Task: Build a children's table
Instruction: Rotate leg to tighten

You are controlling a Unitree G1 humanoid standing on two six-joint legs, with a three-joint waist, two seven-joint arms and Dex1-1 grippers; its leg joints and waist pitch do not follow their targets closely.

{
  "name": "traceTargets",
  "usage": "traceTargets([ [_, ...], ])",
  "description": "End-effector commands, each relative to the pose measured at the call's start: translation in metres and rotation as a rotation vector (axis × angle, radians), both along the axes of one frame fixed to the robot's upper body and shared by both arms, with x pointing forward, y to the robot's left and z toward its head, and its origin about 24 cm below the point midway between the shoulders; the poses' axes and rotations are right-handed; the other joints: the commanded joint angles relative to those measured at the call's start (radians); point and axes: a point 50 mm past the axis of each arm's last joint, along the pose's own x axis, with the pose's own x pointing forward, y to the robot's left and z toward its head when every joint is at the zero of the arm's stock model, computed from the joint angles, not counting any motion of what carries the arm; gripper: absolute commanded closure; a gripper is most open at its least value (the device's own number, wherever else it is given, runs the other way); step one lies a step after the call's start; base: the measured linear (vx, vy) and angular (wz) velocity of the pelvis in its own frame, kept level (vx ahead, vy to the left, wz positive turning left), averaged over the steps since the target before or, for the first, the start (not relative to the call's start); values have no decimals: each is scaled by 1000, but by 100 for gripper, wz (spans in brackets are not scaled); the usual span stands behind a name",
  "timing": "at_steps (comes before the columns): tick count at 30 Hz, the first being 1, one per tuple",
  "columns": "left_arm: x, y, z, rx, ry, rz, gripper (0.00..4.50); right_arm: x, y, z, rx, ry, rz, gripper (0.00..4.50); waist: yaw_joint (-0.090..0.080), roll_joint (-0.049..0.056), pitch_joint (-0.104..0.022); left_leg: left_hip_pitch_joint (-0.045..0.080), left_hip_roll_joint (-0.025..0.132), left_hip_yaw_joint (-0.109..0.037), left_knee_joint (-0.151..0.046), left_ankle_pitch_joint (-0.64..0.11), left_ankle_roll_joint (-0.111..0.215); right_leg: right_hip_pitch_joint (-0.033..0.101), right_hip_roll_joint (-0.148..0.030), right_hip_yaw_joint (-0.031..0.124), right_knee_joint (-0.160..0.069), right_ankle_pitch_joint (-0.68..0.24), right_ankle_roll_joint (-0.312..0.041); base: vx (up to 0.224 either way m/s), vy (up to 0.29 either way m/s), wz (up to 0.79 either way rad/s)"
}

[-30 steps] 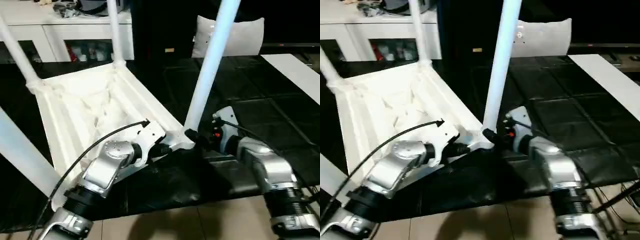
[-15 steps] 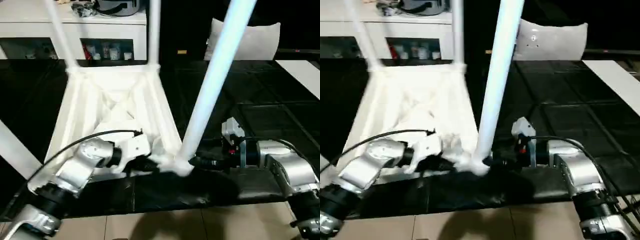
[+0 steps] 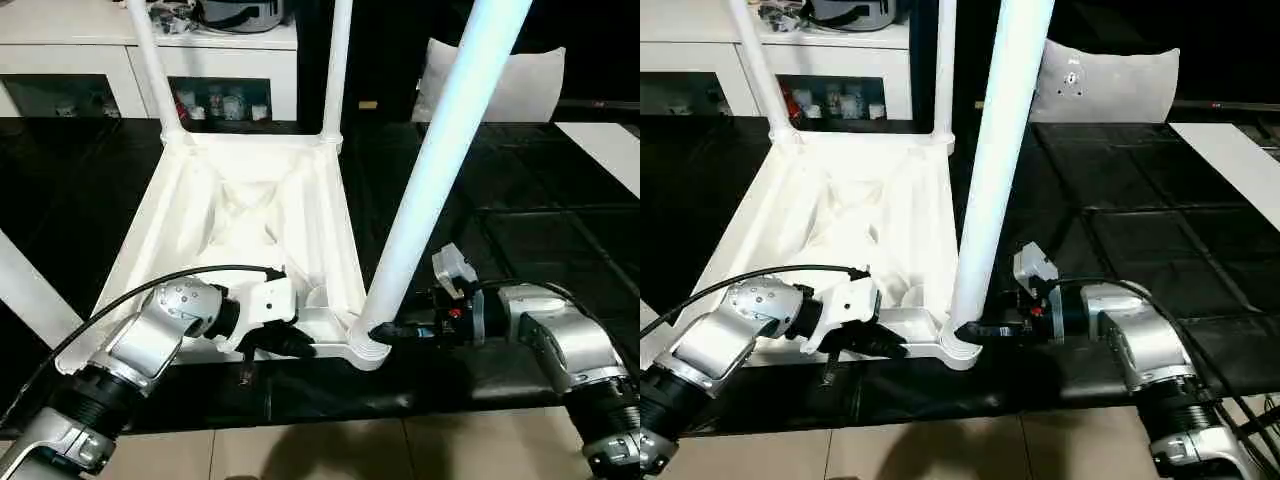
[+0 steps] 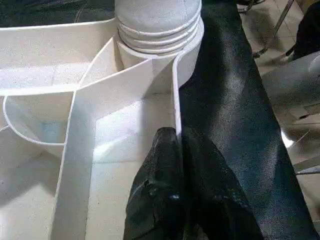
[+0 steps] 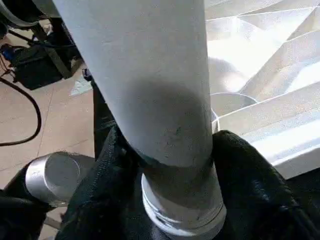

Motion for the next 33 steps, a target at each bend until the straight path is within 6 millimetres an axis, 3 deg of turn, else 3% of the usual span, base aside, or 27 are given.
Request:
traceTargets([
  [1, -5, -8, -1, 3, 24, -68, 450, 0, 4, 4, 26, 10, 27, 244, -4, -1, -64, -17, 33, -6, -66, -35, 64, 69, -84, 74, -67, -334, -24, 0, 0, 0],
  [6, -4, -12, -1, -55, 46, 28, 450, -1, 10, 5, 41, 11, -60, 251, -8, -1, -62, -17, 33, -4, -67, -37, 55, 69, -84, 75, -70, -346, -18, 0, 0, 0],
  [11, 3, -19, 1, -121, 41, 206, 450, 9, 22, 1, -9, -20, -280, 253, -19, -1, -56, -14, 19, -3, -67, -78, 32, 66, -81, 61, -94, -464, 36, 0, 0, 0],
  [12, 10, -26, 2, -165, 24, 322, 450, 18, 26, -2, -38, -13, -449, 254, -33, 1, -55, -16, 18, -3, -66, -87, 20, 66, -76, 58, -100, -482, 59, 0, 0, 0],
  [13, 10, -26, 2, -165, 24, 322, 450, 18, 26, -2, -38, -13, -449, 255, -42, -1, -55, -19, 14, -6, -64, -97, 17, 67, -76, 47, -107, -500, 74, 0, 0, 0],
  [14, 15, -33, 4, -214, 15, 426, 450, 25, 28, -6, -67, 1, -585, 255, -46, 0, -57, -20, 14, -8, -64, -98, 14, 70, -77, 46, -106, -499, 80, 0, 0, 0],
  [15, 16, -34, 4, -219, 14, 435, 450, 26, 28, -6, -70, 2, -597, 255, -59, -1, -58, -21, 13, -8, -63, -98, 15, 69, -75, 43, -109, -488, 83, 0, 0, 0],
  [16, 20, -44, 7, -268, 6, 541, 450, 34, 28, -9, -99, 0, -762, 255, -69, -3, -59, -22, 13, -8, -63, -93, 17, 69, -76, 45, -107, -477, 82, 0, 0, 0],
  [17, 22, -47, 8, -283, 4, 577, 450, 37, 27, -10, -111, -7, -812, 255, -69, -3, -59, -22, 13, -8, -63, -93, 17, 69, -76, 45, -107, -477, 82, 0, 0, 0],
  [18, 23, -53, 9, -301, 4, 612, 450, 39, 28, -11, -127, -32, -854, 255, -80, -4, -62, -27, 12, -9, -62, -78, 23, 70, -76, 46, -104, -453, 74, 0, 0, 0],
  [19, 23, -56, 9, -306, 5, 618, 450, 39, 28, -11, -132, -46, -857, 255, -81, -5, -63, -28, 8, -7, -60, -67, 37, 70, -75, 50, -102, -436, 75, 0, 0, 0],
  [20, 23, -61, 9, -314, 6, 624, 450, 40, 29, -10, -113, -56, -870, 201, -82, -16, -63, -25, 7, -5, -60, -63, 46, 68, -74, 53, -101, -431, 76, 0, 0, 0],
  [23, 20, -71, 9, -310, 0, 601, 450, 40, 34, -7, -79, -59, -864, 190, -71, -10, -67, -29, 11, -6, -64, -14, 72, 71, -75, 61, -87, -371, 60, 0, 0, 0],
  [25, 19, -69, 9, -298, -6, 586, 450, 39, 37, -5, -71, -61, -838, 162, -61, -5, -73, -29, 24, -11, -62, 59, 88, 71, -77, 71, -59, -235, 2, 0, 0, 0],
  [28, 19, -64, 8, -280, -15, 599, 450, 37, 37, -3, -64, -77, -813, 142, -56, -8, -75, -33, 26, -10, -55, 115, 110, 71, -79, 77, -38, -127, -49, 0, 0, 0],
  [30, 19, -62, 8, -272, -20, 607, 450, 36, 35, -3, -65, -82, -811, 130, -55, -6, -71, -34, 23, -5, -56, 102, 116, 69, -80, 77, -44, -142, -63, 0, 0, 0],
  [33, 19, -58, 7, -259, -28, 586, 450, 36, 28, -2, -64, -94, -798, 104, -53, -4, -67, -32, 23, -4, -60, 50, 103, 71, -81, 75, -58, -231, -37, 0, 0, 0],
])
